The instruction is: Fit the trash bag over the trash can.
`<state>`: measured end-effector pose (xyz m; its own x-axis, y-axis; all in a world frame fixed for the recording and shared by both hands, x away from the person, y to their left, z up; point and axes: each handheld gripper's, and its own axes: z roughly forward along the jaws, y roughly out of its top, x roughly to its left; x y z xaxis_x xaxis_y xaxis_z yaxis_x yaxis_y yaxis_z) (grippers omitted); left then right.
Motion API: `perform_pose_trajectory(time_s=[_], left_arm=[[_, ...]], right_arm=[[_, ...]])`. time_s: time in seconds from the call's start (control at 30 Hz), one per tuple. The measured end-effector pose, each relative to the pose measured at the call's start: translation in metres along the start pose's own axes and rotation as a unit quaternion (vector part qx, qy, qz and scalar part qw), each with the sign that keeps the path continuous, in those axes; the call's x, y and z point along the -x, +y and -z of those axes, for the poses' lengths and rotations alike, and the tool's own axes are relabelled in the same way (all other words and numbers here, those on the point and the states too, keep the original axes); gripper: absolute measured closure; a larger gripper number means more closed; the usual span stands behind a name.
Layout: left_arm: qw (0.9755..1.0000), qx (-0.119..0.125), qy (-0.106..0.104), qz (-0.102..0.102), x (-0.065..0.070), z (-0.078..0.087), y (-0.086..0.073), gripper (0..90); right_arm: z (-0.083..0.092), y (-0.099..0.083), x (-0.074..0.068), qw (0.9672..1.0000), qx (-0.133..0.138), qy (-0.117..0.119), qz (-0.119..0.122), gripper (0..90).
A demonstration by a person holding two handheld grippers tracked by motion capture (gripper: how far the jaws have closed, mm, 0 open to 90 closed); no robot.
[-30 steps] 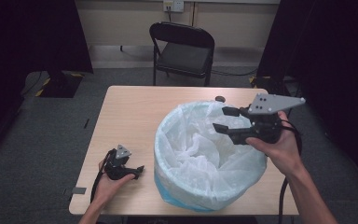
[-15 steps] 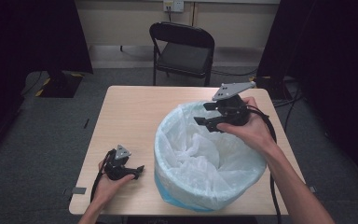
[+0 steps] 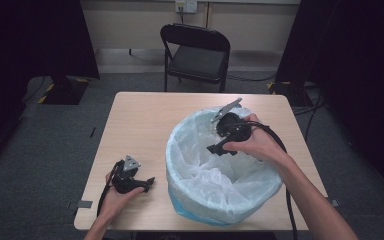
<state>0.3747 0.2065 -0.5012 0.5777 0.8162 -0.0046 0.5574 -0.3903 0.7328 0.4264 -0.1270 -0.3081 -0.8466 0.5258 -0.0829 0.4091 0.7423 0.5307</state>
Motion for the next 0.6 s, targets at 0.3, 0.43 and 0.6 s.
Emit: perform_pose_trajectory(time_s=[0.3, 0.43, 0.6], left_arm=[[1.0000, 0.001, 0.000, 0.001, 0.000, 0.000, 0.000, 13.8], [1.0000, 0.002, 0.000, 0.001, 0.000, 0.000, 0.000, 13.8], [1.0000, 0.002, 0.001, 0.001, 0.000, 0.000, 0.000, 13.8]], right_arm=[[-0.009, -0.005, -0.003, 0.9986, -0.049, 0.000, 0.016, 29.0], [0.003, 0.002, -0.002, 0.9997, -0.003, 0.022, 0.007, 25.9], [0.024, 0.009, -0.002, 0.9982, 0.043, 0.041, -0.003, 22.7]])
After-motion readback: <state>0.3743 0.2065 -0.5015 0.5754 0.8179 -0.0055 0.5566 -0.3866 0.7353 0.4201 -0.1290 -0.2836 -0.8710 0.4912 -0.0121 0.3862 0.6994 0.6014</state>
